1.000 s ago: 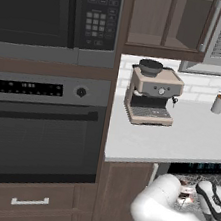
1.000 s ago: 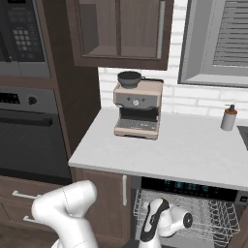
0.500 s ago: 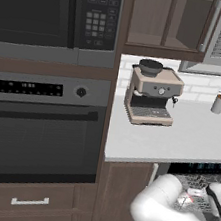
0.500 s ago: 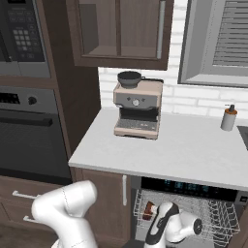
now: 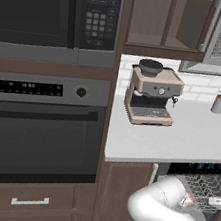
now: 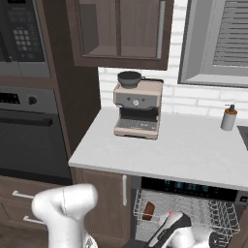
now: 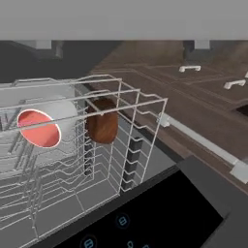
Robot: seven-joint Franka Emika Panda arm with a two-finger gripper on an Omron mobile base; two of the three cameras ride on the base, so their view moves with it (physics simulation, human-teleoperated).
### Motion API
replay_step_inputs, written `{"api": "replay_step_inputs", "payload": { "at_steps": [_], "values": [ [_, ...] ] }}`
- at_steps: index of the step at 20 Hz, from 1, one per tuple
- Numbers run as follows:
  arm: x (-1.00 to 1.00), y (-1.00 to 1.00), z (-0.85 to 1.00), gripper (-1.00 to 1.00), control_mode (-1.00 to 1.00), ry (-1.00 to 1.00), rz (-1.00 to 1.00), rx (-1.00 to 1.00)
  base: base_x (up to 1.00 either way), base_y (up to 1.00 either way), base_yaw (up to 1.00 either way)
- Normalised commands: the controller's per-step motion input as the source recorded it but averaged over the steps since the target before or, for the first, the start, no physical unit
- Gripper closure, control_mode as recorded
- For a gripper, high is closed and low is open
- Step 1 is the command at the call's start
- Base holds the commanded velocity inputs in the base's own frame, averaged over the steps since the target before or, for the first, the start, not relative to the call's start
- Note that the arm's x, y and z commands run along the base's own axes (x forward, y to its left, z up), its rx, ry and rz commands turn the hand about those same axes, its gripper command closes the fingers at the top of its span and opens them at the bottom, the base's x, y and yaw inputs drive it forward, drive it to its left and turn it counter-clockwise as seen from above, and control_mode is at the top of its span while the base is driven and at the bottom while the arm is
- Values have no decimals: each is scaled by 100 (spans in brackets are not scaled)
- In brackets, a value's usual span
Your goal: Pick up the cup and bowl from the counter, place them in the dishwasher, and close the dishwasher door.
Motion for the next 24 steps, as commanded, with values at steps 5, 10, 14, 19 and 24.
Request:
{"api": "replay_step_inputs", "payload": {
  "at_steps": [5, 10, 14, 19, 24],
  "values": [
    [-100, 0, 0, -100, -100, 13, -22, -8, 0, 0, 0],
    [-100, 0, 0, -100, -100, 18, -27, -8, 0, 0, 0],
    [-100, 0, 0, -100, -100, 20, -27, -3, 0, 0, 0],
    [-100, 1, 0, -100, -100, 15, -29, 1, 0, 0, 0],
    [-100, 0, -17, -100, -100, 1, -21, 11, 0, 0, 0]
  ]
}}
